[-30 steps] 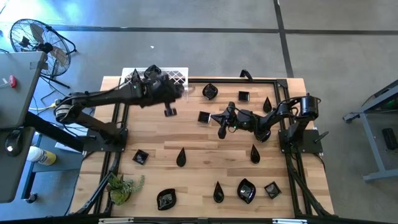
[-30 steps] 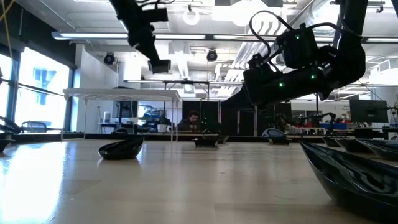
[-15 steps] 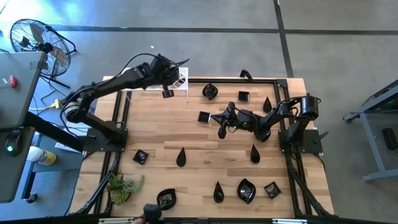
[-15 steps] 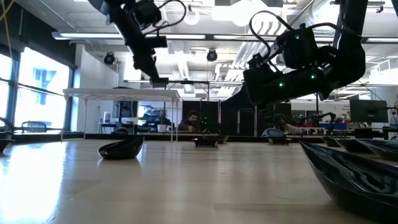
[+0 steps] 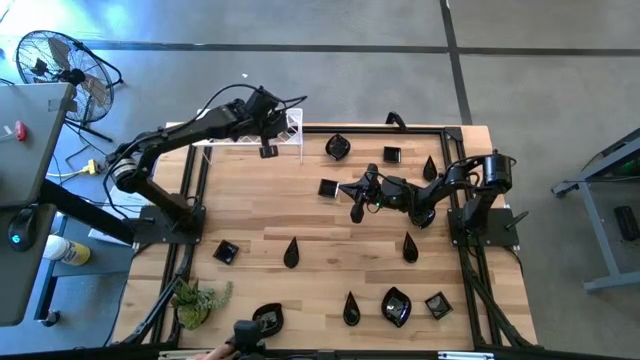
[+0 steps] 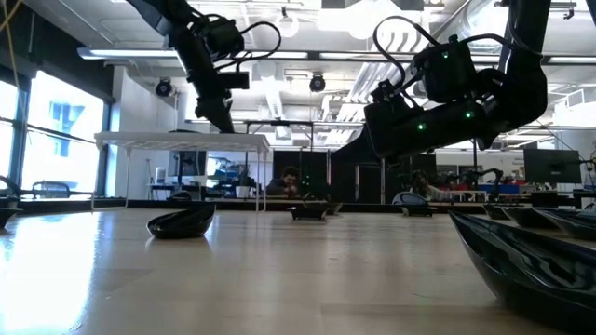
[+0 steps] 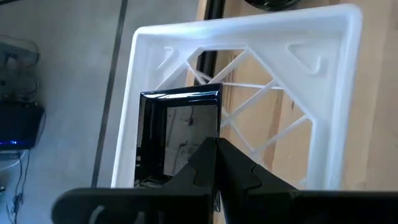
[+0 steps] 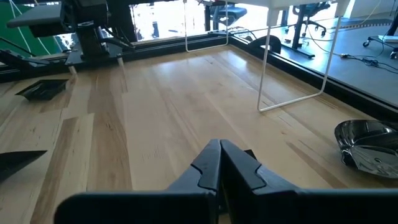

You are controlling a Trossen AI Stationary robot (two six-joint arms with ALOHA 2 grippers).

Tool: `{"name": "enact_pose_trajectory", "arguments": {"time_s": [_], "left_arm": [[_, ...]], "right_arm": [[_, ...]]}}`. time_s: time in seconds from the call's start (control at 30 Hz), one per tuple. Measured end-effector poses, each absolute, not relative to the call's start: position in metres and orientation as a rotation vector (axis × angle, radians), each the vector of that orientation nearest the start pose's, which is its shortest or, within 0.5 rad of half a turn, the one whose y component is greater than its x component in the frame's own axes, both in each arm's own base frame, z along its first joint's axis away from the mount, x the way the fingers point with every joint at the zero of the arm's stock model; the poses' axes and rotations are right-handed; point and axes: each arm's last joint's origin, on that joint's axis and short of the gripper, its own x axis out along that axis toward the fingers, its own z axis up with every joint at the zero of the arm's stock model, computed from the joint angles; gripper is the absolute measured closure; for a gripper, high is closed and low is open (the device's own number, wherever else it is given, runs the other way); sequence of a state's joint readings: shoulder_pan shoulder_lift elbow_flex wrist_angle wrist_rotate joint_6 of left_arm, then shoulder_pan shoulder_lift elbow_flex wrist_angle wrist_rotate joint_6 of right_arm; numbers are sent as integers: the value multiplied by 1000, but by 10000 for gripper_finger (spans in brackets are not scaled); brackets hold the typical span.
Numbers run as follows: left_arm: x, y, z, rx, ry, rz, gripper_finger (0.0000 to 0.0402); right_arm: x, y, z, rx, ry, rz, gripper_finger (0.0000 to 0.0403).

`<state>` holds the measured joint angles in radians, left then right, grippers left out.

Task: Pick & Place Mini shaped plates
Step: Put the square plate on the shelf, then stack the square plate on top of the square plate on the shelf

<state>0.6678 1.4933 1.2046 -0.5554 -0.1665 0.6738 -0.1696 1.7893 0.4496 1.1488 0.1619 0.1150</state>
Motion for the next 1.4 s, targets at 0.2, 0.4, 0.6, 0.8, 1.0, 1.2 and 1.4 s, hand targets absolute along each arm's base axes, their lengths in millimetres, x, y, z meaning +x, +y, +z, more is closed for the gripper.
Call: {"name": "enact_pose_trajectory", "arguments": {"time_s": [0.2,0.4,0.6,0.8,1.0,1.2,1.4], "left_arm": [[243,198,281,399,1086,439,401],[242,198,281,407,1112,458,397],[241,199,281,425,1140,506,347],[244,196,281,432,1139,494,298],[250,185,282,470,1147,491,287],[250,181,285,496,1155,501,287],[242,175,297,498,1134,514,287]], "right_arm": [[281,-53,118,114,173,-341,399],[281,-53,118,113,174,-341,399],[281,-53,118,113,174,-341,400],[281,-53,118,114,174,-341,398],[281,-53,118,113,177,-341,401],[281,-53,117,113,180,-341,397],[281,-53,117,112,181,-341,401]]}}
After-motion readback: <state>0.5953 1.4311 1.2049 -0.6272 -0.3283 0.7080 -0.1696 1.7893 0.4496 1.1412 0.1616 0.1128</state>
